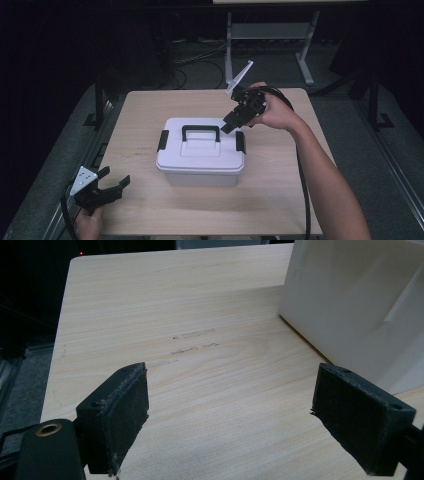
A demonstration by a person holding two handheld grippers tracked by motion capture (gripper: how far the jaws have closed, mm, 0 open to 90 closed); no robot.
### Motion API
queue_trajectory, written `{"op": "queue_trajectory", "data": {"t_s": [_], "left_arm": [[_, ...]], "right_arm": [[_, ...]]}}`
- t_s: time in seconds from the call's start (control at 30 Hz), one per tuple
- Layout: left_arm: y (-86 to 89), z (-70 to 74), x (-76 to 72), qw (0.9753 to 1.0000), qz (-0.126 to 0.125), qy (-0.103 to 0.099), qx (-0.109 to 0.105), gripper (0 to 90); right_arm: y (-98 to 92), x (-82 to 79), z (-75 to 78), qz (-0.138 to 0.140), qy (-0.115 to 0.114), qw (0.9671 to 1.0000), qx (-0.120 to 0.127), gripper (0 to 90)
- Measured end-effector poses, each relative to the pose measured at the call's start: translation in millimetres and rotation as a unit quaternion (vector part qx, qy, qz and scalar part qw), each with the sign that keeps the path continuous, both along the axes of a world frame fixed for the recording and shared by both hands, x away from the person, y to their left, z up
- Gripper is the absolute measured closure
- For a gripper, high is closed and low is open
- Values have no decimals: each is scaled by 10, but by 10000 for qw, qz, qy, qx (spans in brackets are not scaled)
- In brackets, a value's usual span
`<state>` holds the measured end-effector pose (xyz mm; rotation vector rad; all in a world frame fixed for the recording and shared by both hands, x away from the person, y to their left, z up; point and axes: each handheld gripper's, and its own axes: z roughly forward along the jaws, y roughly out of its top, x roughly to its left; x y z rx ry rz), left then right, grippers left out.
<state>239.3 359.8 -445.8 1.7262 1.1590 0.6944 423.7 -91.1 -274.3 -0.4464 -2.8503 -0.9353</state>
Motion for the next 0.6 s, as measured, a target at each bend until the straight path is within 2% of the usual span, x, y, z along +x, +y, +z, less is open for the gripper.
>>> {"op": "queue_trajectory", "data": {"t_s": [0.6], "left_arm": [[4,-4,-7,10000,10,2,25,141]], "right_arm": [[-401,-97,-85,-367,30,9993,77,488]]}}
